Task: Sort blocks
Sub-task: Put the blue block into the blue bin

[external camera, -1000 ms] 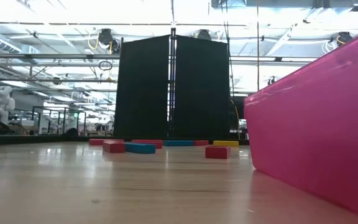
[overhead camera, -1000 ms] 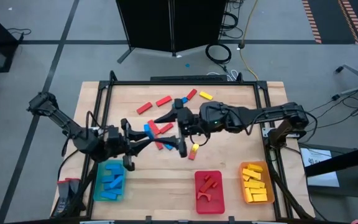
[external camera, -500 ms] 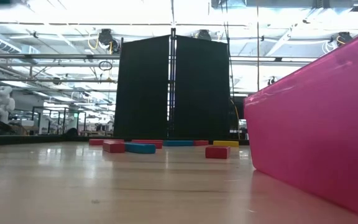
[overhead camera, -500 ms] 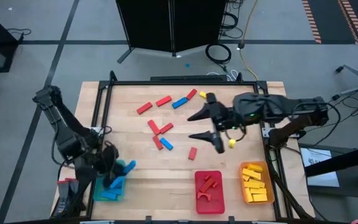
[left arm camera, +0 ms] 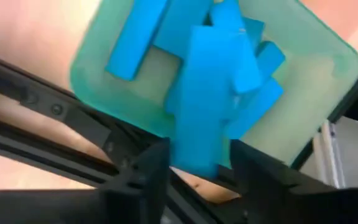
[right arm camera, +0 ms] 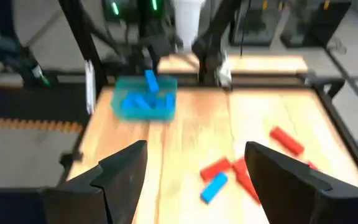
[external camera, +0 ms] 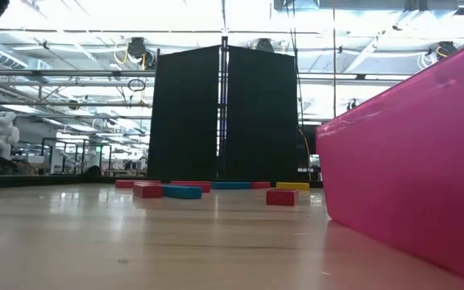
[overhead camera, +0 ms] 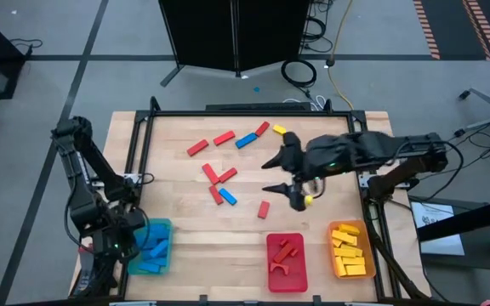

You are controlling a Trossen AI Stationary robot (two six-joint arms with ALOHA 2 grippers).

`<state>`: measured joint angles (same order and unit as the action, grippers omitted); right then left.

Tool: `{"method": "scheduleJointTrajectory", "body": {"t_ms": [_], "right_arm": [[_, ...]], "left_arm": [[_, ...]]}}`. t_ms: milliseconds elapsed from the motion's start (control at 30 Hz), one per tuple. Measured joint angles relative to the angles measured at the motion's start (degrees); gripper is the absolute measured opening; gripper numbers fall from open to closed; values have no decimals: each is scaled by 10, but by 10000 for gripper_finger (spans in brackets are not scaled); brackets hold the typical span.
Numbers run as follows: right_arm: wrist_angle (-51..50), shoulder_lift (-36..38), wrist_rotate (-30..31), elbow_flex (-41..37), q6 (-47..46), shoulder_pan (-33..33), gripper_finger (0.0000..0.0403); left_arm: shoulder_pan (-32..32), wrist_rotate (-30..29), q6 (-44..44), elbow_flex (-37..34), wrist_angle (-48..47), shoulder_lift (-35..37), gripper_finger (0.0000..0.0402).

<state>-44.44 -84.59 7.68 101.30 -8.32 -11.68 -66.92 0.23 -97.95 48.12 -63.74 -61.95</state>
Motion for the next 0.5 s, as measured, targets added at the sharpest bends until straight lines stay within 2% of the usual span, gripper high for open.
{"method": "scheduleJointTrajectory", "body": {"t_ms": [133,233,367,500], "right_arm": [[-10,-44,5,0,0,0,265],[-4,-101,28,0,6,3,265],[50,-200,56,0,-12,21,265],[85,-293,58,0,-85,45,265]], "left_arm": [[0,0,10,0,26,-7,250],[0,0,6,0,43,-8,290],[0,0,-32,0,51,-8,313],[0,0,-70,0,56,-8,316]]}}
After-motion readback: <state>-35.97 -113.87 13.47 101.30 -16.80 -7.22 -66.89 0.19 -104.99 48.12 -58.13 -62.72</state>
